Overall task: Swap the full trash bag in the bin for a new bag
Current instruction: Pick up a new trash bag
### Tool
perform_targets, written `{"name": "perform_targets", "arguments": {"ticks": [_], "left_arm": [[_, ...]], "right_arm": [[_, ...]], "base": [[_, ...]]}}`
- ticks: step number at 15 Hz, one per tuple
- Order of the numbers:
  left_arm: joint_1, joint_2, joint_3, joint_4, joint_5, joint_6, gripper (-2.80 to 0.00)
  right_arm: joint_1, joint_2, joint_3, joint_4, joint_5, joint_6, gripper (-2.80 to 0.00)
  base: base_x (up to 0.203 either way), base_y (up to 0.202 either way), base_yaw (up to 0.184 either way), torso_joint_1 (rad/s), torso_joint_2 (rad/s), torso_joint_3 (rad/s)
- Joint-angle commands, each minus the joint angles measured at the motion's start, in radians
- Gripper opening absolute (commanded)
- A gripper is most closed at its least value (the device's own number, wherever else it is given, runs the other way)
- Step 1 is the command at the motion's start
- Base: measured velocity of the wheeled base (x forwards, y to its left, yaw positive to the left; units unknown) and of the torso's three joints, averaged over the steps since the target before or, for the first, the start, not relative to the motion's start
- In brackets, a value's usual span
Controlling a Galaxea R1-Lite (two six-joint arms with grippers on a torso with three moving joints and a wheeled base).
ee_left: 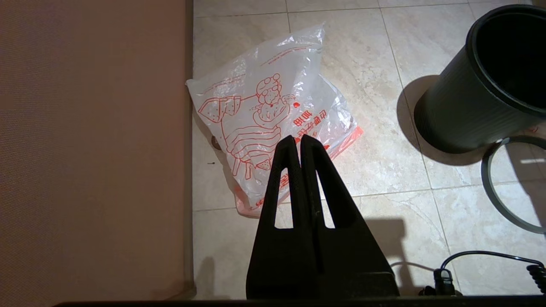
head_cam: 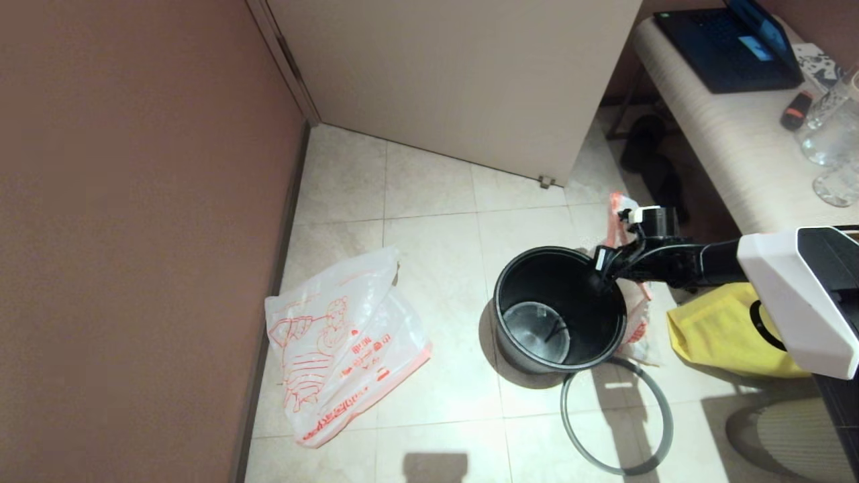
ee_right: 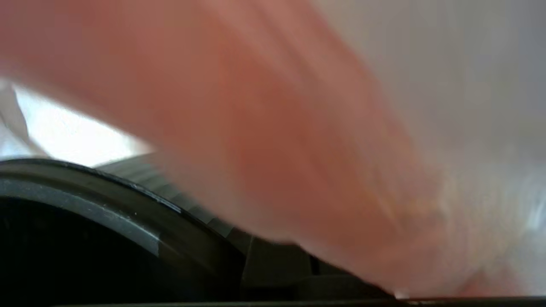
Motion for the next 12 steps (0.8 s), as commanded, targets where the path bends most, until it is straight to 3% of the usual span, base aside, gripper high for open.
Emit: {"name": "perform_targets", "arguments": {"ticks": [1,6,9,12], "left_arm": [[0.001,0.001,0.0,0.0,0.0,0.0,-2.8],[0.001,0.001,0.0,0.0,0.0,0.0,-2.8],[0.001,0.001,0.0,0.0,0.0,0.0,-2.8],[0.001,0.001,0.0,0.0,0.001,0.0,-2.8]], "right_arm": [[0.037,-0.058,0.063,0.057,-0.003,0.006,-2.8],[0.173,-0.158,0.192,0.074,-0.047,0.074,-2.8],[0.163,-0.266,0.225,0.078,-0.051,0.089,-2.8],[0.093,-0.455,0.347,0.077,-0.025,0.142,-2.8]], "base": [[0.0,0.0,0.0,0.0,0.0,0.0],[0.0,0.0,0.0,0.0,0.0,0.0],[0.0,0.0,0.0,0.0,0.0,0.0],[0.0,0.0,0.0,0.0,0.0,0.0]]}}
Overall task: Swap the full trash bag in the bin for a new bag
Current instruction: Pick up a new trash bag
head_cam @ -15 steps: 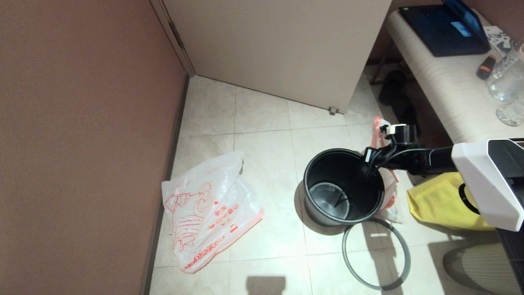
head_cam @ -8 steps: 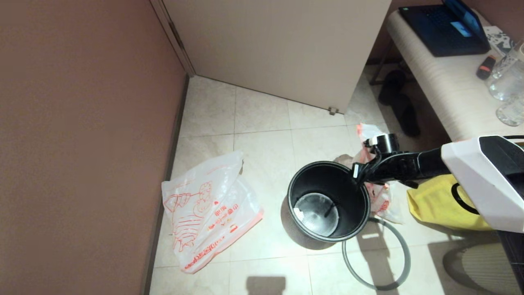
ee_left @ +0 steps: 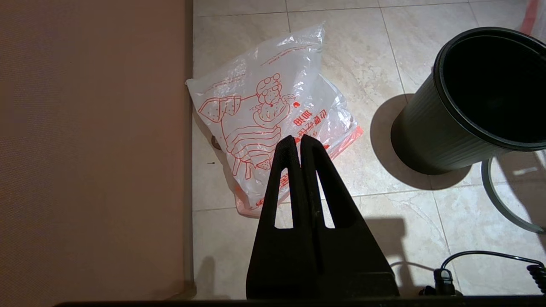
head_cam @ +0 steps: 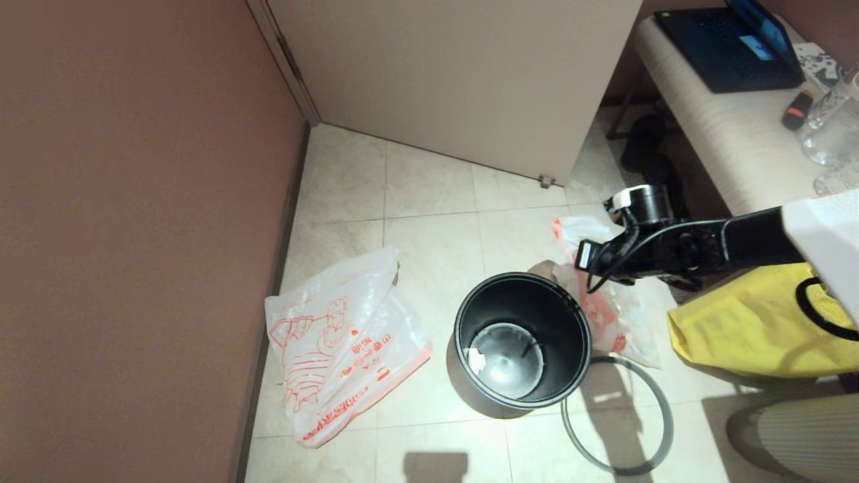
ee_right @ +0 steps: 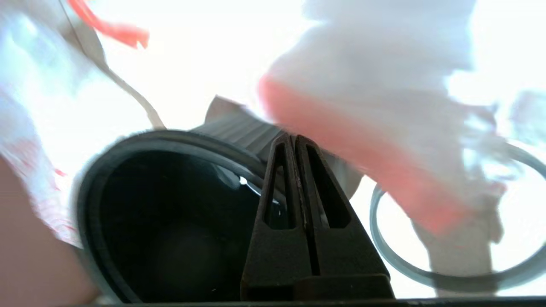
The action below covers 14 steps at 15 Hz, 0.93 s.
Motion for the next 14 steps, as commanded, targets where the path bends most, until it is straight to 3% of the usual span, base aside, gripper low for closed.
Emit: {"name": "perform_targets", "arguments": {"ticks": [1,4,7,10,14], "left_arm": [[0.001,0.001,0.0,0.0,0.001,0.0,-2.8],[0.001,0.001,0.0,0.0,0.0,0.0,-2.8],[0.001,0.001,0.0,0.0,0.001,0.0,-2.8],[0.001,0.001,0.0,0.0,0.0,0.0,-2.8],[0.001,0.001,0.0,0.0,0.0,0.0,-2.8]], "right_arm": [[-0.053,-0.209,0.131,-0.001,0.011,0.023,-2.8],[-0.076,-0.462,0.368,0.0,0.002,0.009,-2.8],[-0.061,-0.69,0.61,0.001,-0.172,-0.113,-2.8],[-0.053,-0.974,0.732,0.05,-0.27,-0.156,-2.8],[-0.056,-1.373,0.807,0.214,-0.367,-0.175,-2.8]], "base": [[0.0,0.0,0.0,0.0,0.0,0.0],[0.0,0.0,0.0,0.0,0.0,0.0],[0.0,0.0,0.0,0.0,0.0,0.0],[0.0,0.0,0.0,0.0,0.0,0.0],[0.0,0.0,0.0,0.0,0.0,0.0]]}}
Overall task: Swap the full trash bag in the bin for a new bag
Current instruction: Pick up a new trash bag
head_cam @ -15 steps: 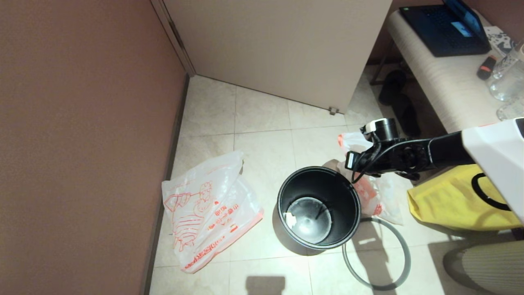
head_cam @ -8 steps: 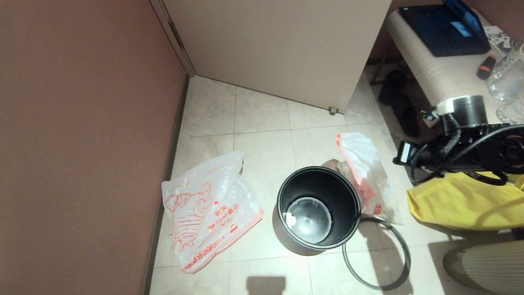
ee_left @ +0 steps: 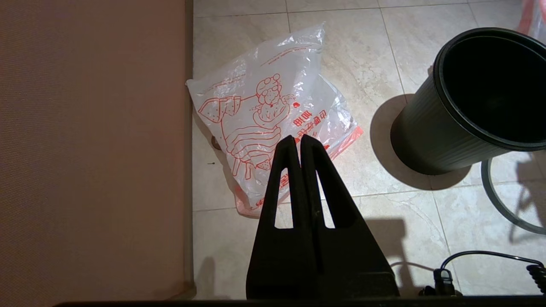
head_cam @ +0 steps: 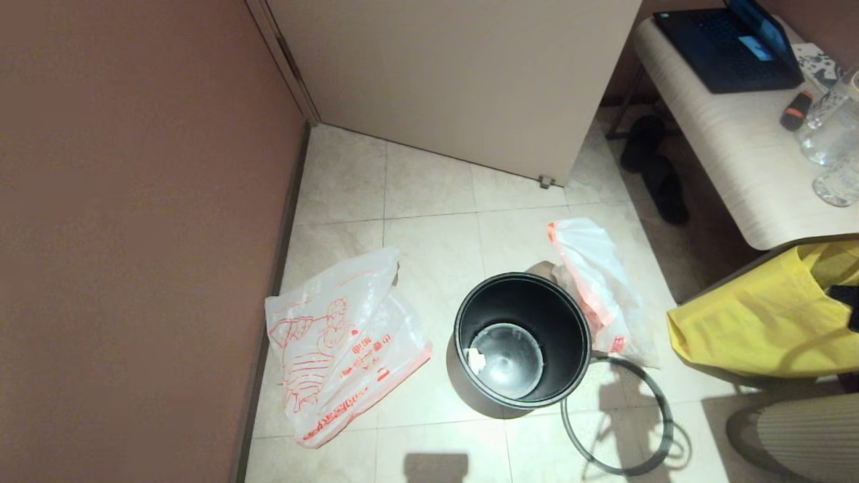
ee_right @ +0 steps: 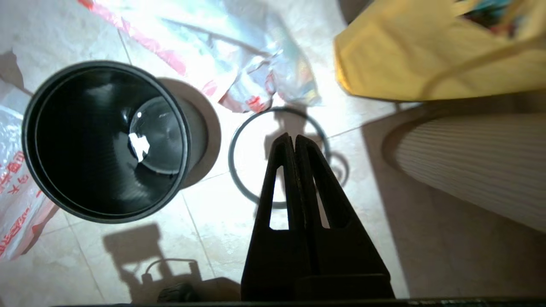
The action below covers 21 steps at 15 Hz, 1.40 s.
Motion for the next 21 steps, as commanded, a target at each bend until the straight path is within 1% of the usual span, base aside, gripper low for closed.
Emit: {"name": "perform_targets", "arguments": {"ticks": [1,4,6,8,9,10,12,13,15,17,18,20,21], "left_arm": [[-0.001,0.001,0.0,0.0,0.001,0.0,-2.8],[0.001,0.001,0.0,0.0,-0.001,0.0,-2.8],[0.001,0.001,0.0,0.0,-0.001,0.0,-2.8],[0.001,0.001,0.0,0.0,0.0,0.0,-2.8],[0.001,0.0,0.0,0.0,0.0,0.0,-2.8],[0.001,0.001,0.0,0.0,-0.001,0.0,-2.8],[0.0,0.0,0.0,0.0,0.0,0.0,-2.8],[0.001,0.001,0.0,0.0,0.001,0.0,-2.8],[0.001,0.001,0.0,0.0,0.0,0.0,-2.8],[0.001,0.001,0.0,0.0,0.0,0.0,-2.8],[0.001,0.001,0.0,0.0,-0.001,0.0,-2.8],[0.001,0.0,0.0,0.0,-0.001,0.0,-2.8],[0.001,0.001,0.0,0.0,0.001,0.0,-2.8]], "right_arm": [[-0.012,-0.341,0.04,0.079,-0.032,-0.006,-2.8],[-0.046,-0.592,0.067,0.2,-0.065,-0.047,-2.8],[-0.088,-0.72,0.082,0.245,-0.087,-0.128,-2.8],[-0.109,-0.811,0.116,0.261,-0.084,-0.209,-2.8],[-0.11,-0.856,0.147,0.264,-0.066,-0.248,-2.8],[-0.112,-0.894,0.184,0.265,-0.029,-0.279,-2.8],[-0.12,-0.964,0.278,0.261,0.072,-0.33,-2.8],[-0.123,-0.995,0.316,0.26,0.094,-0.358,-2.8],[-0.126,-1.088,0.411,0.255,0.117,-0.446,-2.8],[-0.128,-1.093,0.447,0.209,0.125,-0.449,-2.8],[-0.127,-1.093,0.479,0.2,0.147,-0.452,-2.8],[-0.127,-1.094,0.554,0.194,0.259,-0.464,-2.8],[-0.128,-1.094,0.579,0.168,0.293,-0.464,-2.8]], "base": [[0.0,0.0,0.0,0.0,0.0,0.0],[0.0,0.0,0.0,0.0,0.0,0.0],[0.0,0.0,0.0,0.0,0.0,0.0],[0.0,0.0,0.0,0.0,0.0,0.0],[0.0,0.0,0.0,0.0,0.0,0.0],[0.0,0.0,0.0,0.0,0.0,0.0],[0.0,0.0,0.0,0.0,0.0,0.0],[0.0,0.0,0.0,0.0,0.0,0.0],[0.0,0.0,0.0,0.0,0.0,0.0],[0.0,0.0,0.0,0.0,0.0,0.0],[0.0,0.0,0.0,0.0,0.0,0.0],[0.0,0.0,0.0,0.0,0.0,0.0],[0.0,0.0,0.0,0.0,0.0,0.0]]}}
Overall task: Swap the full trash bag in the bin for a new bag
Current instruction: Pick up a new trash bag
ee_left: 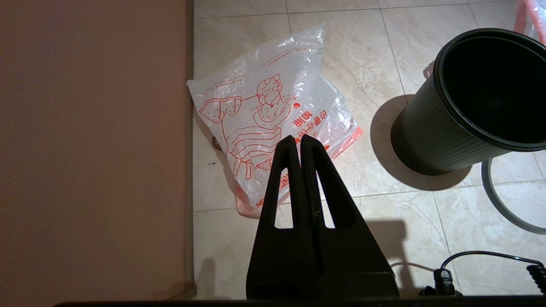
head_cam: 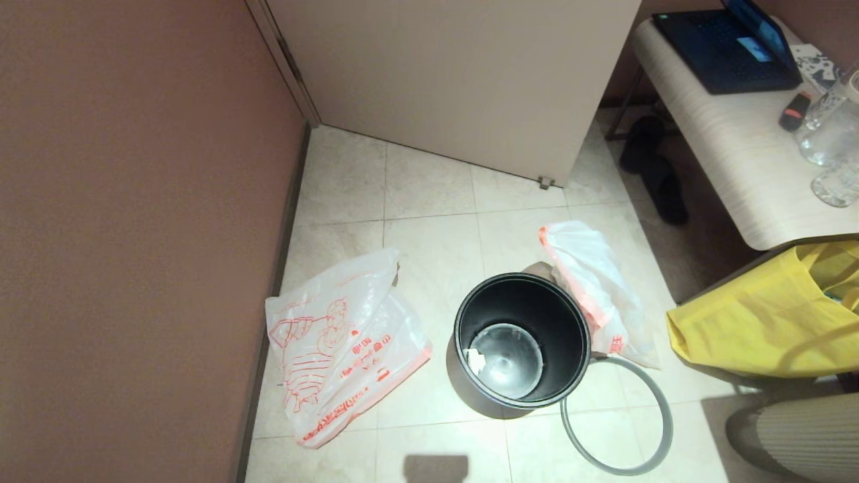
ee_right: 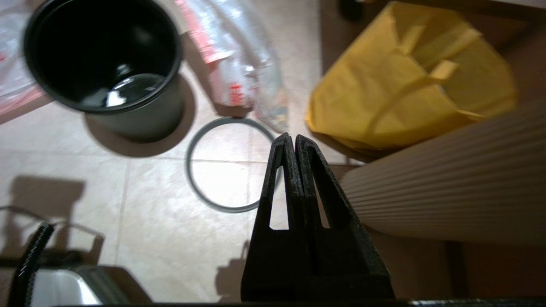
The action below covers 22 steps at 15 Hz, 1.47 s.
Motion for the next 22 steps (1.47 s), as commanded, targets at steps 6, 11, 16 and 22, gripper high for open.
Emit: {"name": "perform_targets", "arguments": {"ticks": [6,11,16,22], "left_arm": [[0.0,0.001,0.0,0.0,0.0,0.0,-2.8],[0.0,0.001,0.0,0.0,0.0,0.0,-2.8],[-0.001,0.001,0.0,0.0,-0.001,0.0,-2.8],[0.0,0.001,0.0,0.001,-0.003,0.013,-2.8]], "right_arm": [[0.0,-0.003,0.298,-0.364,0.058,0.067,-2.8],[0.0,-0.002,0.315,-0.367,0.044,0.144,-2.8],[0.0,-0.003,0.315,-0.374,0.001,0.23,-2.8],[0.0,-0.003,0.315,-0.374,0.001,0.23,-2.8]], "base": [[0.0,0.0,0.0,0.0,0.0,0.0],[0.0,0.0,0.0,0.0,0.0,0.0],[0.0,0.0,0.0,0.0,0.0,0.0],[0.0,0.0,0.0,0.0,0.0,0.0]]}}
